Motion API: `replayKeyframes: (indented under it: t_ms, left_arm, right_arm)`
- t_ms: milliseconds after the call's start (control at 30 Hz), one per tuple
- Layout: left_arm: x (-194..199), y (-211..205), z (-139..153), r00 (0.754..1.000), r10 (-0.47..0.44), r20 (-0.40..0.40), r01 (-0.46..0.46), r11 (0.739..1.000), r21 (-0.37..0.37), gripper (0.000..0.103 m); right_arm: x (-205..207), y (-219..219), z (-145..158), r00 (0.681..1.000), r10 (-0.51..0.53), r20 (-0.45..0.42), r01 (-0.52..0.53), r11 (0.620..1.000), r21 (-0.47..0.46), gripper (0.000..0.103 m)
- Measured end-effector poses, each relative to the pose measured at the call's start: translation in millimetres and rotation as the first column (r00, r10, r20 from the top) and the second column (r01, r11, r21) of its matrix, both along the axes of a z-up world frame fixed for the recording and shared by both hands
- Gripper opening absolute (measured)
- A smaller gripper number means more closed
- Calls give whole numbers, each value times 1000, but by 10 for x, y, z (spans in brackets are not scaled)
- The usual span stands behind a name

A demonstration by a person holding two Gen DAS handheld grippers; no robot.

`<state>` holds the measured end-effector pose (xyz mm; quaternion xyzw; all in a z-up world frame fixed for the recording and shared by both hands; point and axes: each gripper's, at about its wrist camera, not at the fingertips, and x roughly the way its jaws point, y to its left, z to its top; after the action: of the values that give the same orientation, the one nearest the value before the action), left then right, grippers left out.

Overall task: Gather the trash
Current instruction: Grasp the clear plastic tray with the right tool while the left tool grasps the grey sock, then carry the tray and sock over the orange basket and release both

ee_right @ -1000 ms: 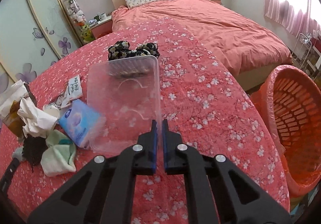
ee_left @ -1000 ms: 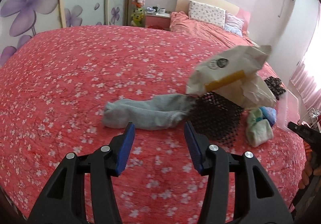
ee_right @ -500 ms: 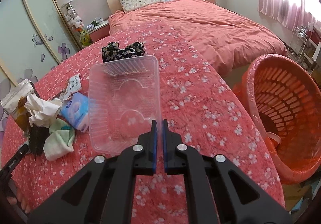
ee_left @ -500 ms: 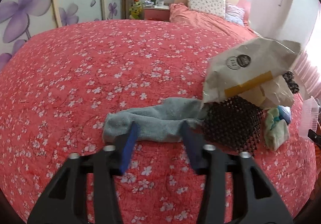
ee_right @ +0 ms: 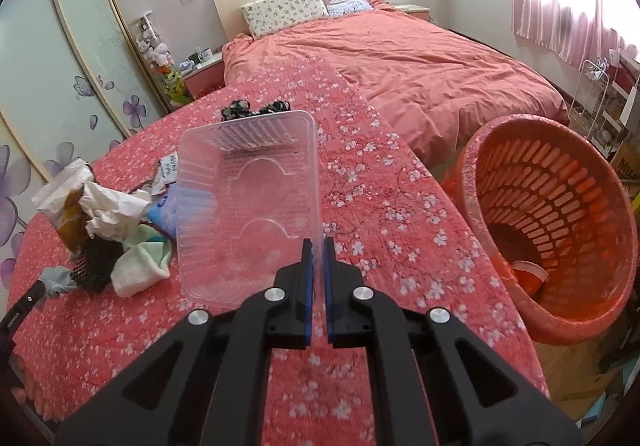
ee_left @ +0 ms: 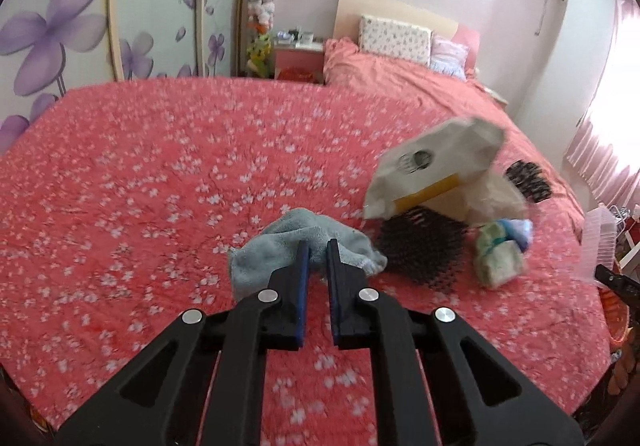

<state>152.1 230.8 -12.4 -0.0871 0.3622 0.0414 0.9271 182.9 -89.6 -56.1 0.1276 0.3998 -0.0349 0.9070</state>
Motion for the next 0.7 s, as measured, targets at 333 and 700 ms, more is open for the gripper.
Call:
replayKeyframes:
  t_ms: [333,700]
  left_arm:
    - [-330,-434,418,992,-97,83,99,995,-10,8]
    - [-394,-1318,542,953,-277,124,284,958,-38,8]
  right_arm:
    - [-390,-127,190,999,-19,40,20,1000,-4,6]
    - [-754,-617,195,993,-104,54,104,995,-1,6]
